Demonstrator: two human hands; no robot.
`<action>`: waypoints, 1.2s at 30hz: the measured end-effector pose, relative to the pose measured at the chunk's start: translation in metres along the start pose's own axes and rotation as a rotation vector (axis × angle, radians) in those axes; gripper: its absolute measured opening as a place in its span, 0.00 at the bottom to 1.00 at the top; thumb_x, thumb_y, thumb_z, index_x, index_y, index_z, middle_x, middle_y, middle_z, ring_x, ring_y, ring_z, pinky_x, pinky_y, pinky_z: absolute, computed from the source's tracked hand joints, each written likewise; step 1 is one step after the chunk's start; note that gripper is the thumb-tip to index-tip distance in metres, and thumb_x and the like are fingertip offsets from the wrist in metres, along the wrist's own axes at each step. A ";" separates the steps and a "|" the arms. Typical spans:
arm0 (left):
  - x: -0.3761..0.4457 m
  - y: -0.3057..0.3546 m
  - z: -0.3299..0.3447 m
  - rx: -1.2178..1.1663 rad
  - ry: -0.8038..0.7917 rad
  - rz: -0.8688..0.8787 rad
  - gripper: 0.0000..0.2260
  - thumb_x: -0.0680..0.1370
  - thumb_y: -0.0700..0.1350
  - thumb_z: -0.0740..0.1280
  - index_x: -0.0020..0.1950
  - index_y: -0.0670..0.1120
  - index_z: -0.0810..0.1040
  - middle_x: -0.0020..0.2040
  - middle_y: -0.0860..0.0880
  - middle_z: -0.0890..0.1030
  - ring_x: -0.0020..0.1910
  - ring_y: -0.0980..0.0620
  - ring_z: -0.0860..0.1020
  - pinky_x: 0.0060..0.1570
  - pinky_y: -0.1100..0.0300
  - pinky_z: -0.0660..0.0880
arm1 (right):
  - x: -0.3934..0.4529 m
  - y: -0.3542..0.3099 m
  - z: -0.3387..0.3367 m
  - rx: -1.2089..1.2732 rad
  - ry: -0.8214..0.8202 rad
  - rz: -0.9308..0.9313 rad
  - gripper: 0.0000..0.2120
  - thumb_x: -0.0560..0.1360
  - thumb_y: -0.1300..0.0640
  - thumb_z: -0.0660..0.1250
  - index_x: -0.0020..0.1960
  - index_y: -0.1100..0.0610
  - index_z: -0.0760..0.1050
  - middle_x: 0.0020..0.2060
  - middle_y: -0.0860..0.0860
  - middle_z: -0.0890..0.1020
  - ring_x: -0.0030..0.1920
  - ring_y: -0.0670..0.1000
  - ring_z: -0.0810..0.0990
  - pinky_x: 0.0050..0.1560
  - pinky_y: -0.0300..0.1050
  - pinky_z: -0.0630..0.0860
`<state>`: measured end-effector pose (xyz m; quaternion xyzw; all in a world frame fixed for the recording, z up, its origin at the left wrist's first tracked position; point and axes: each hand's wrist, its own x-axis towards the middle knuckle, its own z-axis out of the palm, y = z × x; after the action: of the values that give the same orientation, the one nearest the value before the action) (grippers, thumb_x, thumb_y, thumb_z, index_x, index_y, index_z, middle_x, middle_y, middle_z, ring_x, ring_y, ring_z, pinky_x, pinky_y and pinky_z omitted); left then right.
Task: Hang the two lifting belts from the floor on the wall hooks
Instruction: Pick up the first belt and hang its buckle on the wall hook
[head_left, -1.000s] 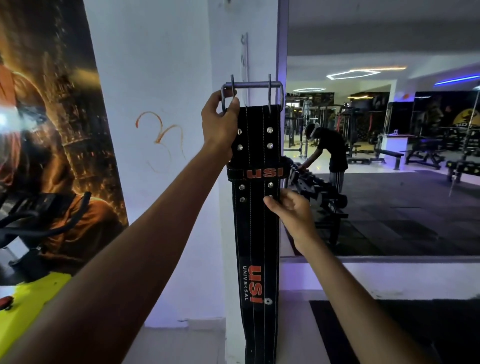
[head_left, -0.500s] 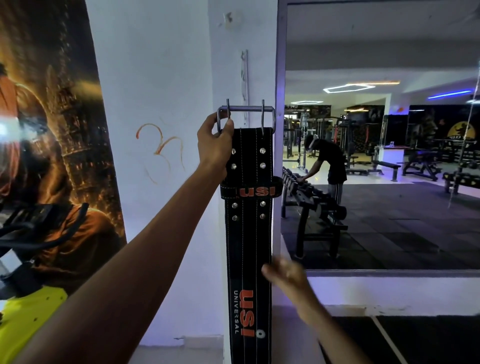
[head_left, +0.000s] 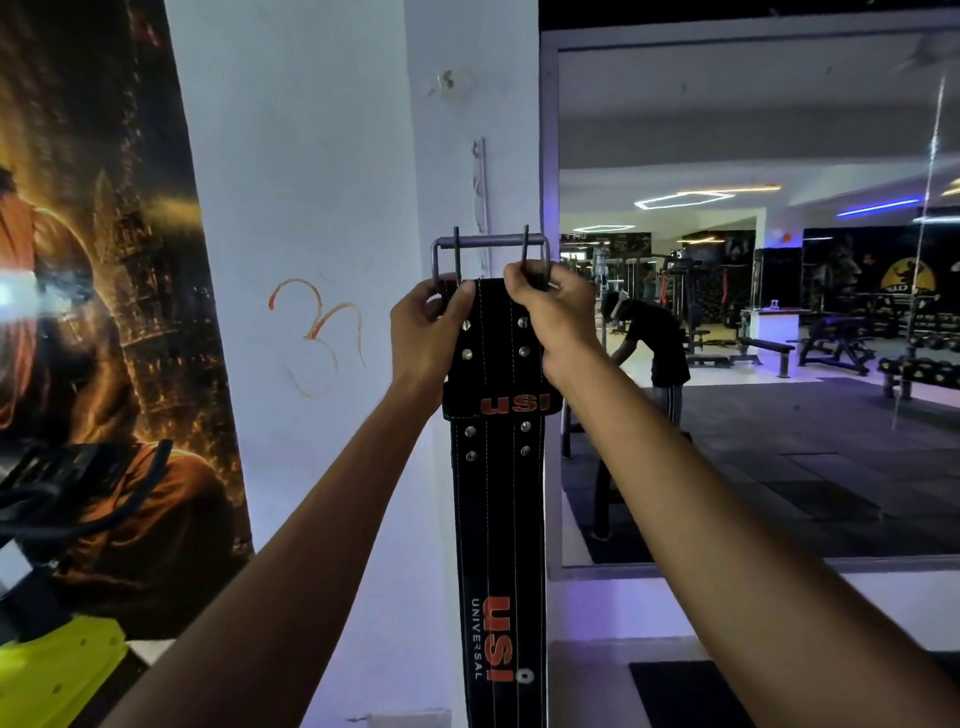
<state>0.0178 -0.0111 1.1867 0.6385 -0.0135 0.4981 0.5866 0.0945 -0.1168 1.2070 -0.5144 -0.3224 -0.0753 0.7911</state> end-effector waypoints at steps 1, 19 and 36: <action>-0.005 -0.005 -0.004 0.025 -0.037 0.003 0.08 0.81 0.46 0.70 0.56 0.43 0.82 0.46 0.45 0.87 0.42 0.50 0.86 0.45 0.55 0.84 | 0.001 -0.003 0.001 0.007 0.008 -0.003 0.06 0.73 0.58 0.74 0.49 0.57 0.82 0.39 0.49 0.84 0.40 0.45 0.81 0.41 0.41 0.78; -0.159 -0.185 -0.061 0.192 -0.488 -0.371 0.06 0.78 0.37 0.72 0.54 0.39 0.85 0.51 0.42 0.88 0.52 0.46 0.87 0.53 0.52 0.83 | 0.012 -0.002 -0.026 0.037 0.140 0.019 0.03 0.74 0.57 0.74 0.46 0.54 0.81 0.39 0.46 0.81 0.38 0.41 0.78 0.28 0.36 0.75; -0.175 -0.198 -0.059 0.302 -0.507 -0.353 0.04 0.77 0.37 0.73 0.47 0.45 0.85 0.44 0.51 0.89 0.44 0.55 0.87 0.46 0.61 0.81 | 0.001 0.009 -0.030 0.058 0.112 0.047 0.06 0.74 0.58 0.74 0.49 0.57 0.82 0.40 0.45 0.83 0.41 0.39 0.79 0.31 0.24 0.72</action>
<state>0.0121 -0.0038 0.9160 0.8139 0.0258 0.2107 0.5408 0.1126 -0.1386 1.1926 -0.4939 -0.2675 -0.0759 0.8239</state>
